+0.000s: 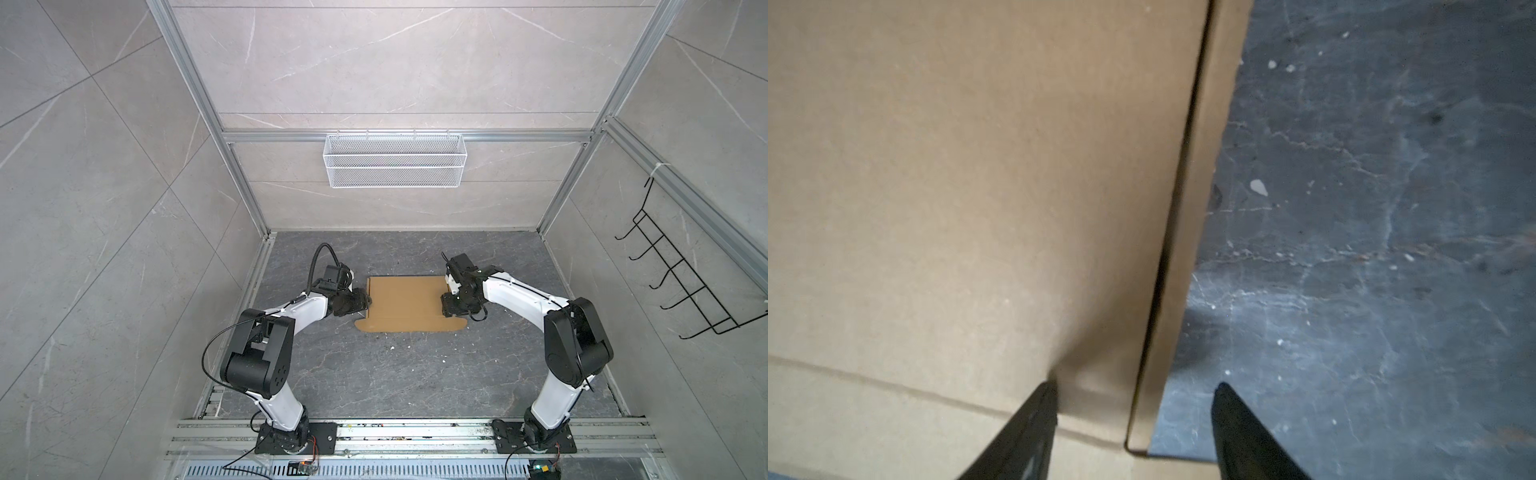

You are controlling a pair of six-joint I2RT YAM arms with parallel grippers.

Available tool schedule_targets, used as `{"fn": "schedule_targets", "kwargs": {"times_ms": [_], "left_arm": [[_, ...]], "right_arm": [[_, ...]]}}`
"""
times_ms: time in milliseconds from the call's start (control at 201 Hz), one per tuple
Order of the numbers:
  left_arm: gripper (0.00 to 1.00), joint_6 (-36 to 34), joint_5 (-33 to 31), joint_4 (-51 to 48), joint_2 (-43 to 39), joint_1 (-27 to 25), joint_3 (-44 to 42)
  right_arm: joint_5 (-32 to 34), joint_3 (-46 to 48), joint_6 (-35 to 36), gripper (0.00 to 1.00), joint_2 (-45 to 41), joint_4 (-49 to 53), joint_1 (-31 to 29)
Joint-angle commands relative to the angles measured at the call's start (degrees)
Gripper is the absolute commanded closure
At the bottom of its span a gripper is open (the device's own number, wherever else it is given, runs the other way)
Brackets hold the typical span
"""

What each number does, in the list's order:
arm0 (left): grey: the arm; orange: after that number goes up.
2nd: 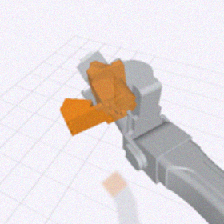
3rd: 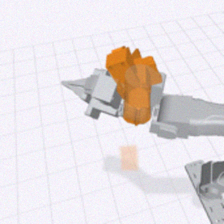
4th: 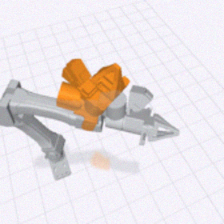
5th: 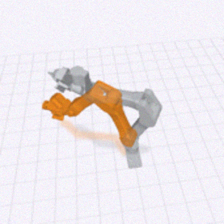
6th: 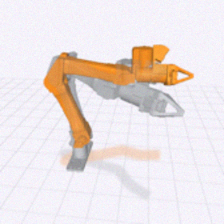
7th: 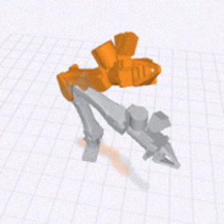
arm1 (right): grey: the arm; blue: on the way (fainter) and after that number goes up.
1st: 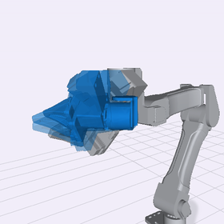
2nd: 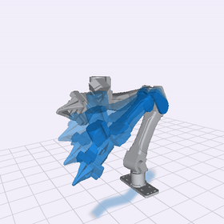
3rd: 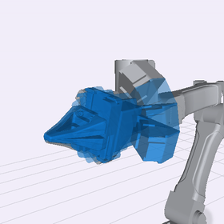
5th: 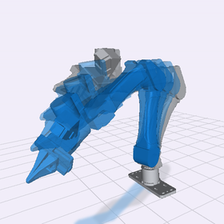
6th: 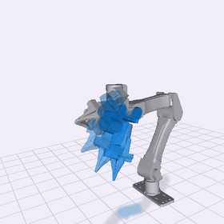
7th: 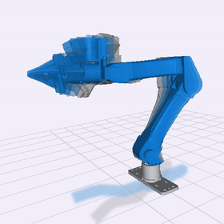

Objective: Fold the paper box

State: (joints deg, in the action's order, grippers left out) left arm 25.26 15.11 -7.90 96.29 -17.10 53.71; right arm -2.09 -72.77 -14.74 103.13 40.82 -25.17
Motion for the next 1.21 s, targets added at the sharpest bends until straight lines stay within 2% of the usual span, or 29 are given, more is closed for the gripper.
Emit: {"fn": "schedule_targets", "kwargs": {"times_ms": [0, 114, 224, 433, 562, 667, 806, 946, 1204], "left_arm": [[0.37, 0.37, -1.03, 0.86, 1.53, -0.21, -1.43], [0.39, 0.48, -1.14, 0.93, 1.62, -0.3, -1.81], [0.38, 0.33, -0.98, -0.17, -0.01, -0.21, -1.2], [0.24, -0.47, -1.76, -1.97, -4.18, 0.48, 1.7], [0.2, 0.17, 1.2, 0.66, -1.31, 0.66, 3.5], [0.18, 1.98, 3.63, 6.82, 1.57, 0.83, 2.89], [0.18, 3.87, 7.4, 12.23, 5.2, 1.02, 3.33], [0.2, 4.31, 10.07, 15.41, 7.78, 1.02, 3.37], [0.3, 4.41, 12.81, 19.21, 9.44, 1.98, 0.1]], "right_arm": [[-0.83, 1.95, -0.09, 0.39, 2.58, -2.08, 0.4], [-1.96, 2.3, -0.12, 0.4, 3.35, -2.85, 0.56], [-5.83, 1.97, 0.18, 0.4, 1.64, -3.29, 1.15], [-18.27, 0.86, -1.48, 0.34, -2.69, -4.95, 6.53], [-26.34, 2.35, -4.63, 0.28, -3.68, -9.13, 11.21], [-29.72, 3.08, -6.29, 0.26, -3.23, -11.26, 13.25], [-31.98, 2.97, -7.06, 0.24, -1.29, -12.48, 14.31], [-31.16, 2.62, -6.49, 0.21, 0.94, -12.0, 14.72], [-32.05, 4.52, -6.26, 0.18, 1.94, -13.6, 16.26]]}}
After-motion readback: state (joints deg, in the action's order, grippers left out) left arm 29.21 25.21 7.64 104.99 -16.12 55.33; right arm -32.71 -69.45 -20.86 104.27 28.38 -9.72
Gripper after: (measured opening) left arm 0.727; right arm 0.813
